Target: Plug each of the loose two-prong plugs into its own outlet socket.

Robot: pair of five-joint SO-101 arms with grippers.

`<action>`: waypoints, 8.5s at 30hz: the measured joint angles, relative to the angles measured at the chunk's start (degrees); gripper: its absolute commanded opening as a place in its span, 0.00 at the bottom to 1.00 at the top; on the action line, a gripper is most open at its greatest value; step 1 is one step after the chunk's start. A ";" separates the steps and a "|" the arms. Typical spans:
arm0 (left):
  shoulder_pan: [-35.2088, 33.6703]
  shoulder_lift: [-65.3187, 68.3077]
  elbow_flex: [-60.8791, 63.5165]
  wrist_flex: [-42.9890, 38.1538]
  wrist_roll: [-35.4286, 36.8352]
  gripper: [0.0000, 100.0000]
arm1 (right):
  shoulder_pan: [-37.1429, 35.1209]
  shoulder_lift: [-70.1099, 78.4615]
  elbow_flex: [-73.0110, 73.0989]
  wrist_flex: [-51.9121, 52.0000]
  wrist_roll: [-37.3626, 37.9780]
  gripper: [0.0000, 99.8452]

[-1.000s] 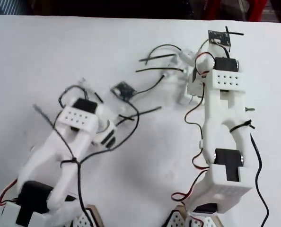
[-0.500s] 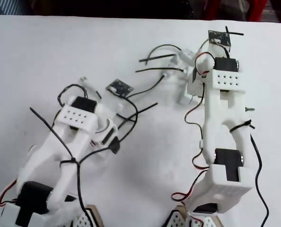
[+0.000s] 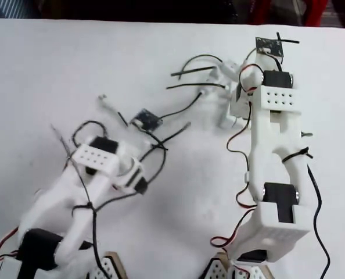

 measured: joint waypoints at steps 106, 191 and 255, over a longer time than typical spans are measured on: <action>10.02 24.53 -22.42 8.88 -4.66 0.26 | -0.53 0.00 0.88 0.00 0.44 0.02; -36.75 -22.51 17.93 -17.58 -4.40 0.25 | -35.78 22.77 -5.01 -13.63 -40.44 0.19; -36.75 -22.86 18.90 -17.58 -7.12 0.25 | -32.00 14.07 -8.53 -13.10 -34.20 0.13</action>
